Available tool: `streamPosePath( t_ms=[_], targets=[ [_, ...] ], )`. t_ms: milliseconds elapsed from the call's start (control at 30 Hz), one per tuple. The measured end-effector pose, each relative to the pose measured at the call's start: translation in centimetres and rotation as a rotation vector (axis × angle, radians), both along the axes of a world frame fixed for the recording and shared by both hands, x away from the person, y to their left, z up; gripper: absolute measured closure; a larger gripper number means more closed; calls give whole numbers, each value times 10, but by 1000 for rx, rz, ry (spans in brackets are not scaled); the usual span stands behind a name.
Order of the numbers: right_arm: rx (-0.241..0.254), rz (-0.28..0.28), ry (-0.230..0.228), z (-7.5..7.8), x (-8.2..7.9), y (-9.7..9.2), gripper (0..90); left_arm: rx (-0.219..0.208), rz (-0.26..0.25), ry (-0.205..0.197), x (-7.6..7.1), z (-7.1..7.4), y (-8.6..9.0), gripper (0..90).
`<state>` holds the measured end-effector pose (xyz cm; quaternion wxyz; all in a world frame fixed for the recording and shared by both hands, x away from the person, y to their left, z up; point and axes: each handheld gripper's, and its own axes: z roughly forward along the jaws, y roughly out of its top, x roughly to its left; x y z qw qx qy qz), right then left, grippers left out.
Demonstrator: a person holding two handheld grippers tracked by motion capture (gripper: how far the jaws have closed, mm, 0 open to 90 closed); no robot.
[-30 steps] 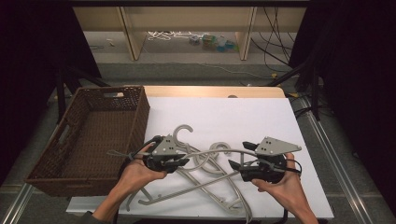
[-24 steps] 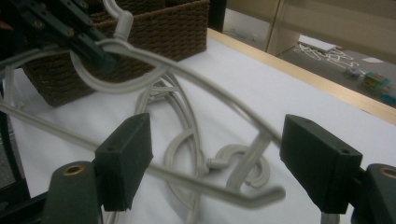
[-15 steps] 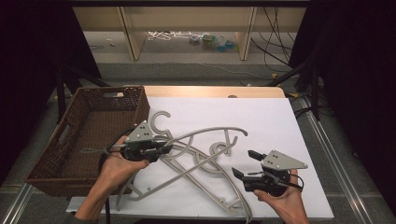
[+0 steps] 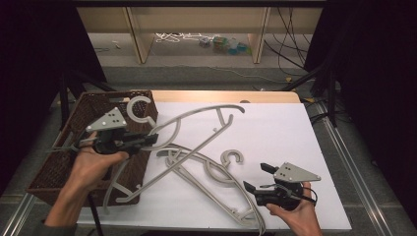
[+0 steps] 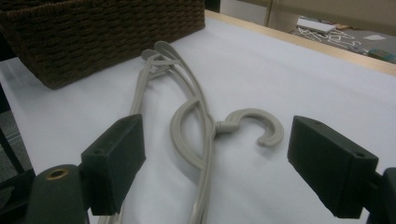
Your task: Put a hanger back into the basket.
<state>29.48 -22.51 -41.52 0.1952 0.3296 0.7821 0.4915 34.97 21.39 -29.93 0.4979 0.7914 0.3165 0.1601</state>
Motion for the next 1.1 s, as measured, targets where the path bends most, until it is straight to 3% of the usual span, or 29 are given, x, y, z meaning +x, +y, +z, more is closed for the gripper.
streamPosePath(
  t_ms=[33,67,233,433,600,800,1100],
  targets=[
    [15,8,10,-1,0,1,202,0,0,0,0,0,0,821],
    [7,6,-6,-1,1,0,202,2,17,-1,2,3,7,821],
    [0,1,21,-1,0,-1,202,12,105,-3,11,10,38,820],
    [-5,-1,10,-2,2,-1,202,22,200,-7,23,11,68,821],
    [-4,0,16,-2,2,-1,205,66,272,-9,35,9,86,820],
    [0,2,17,-3,3,-2,205,52,339,8,48,3,105,821],
    [1,-4,20,-3,3,-2,207,91,420,-2,59,-11,136,821]
  ],
)
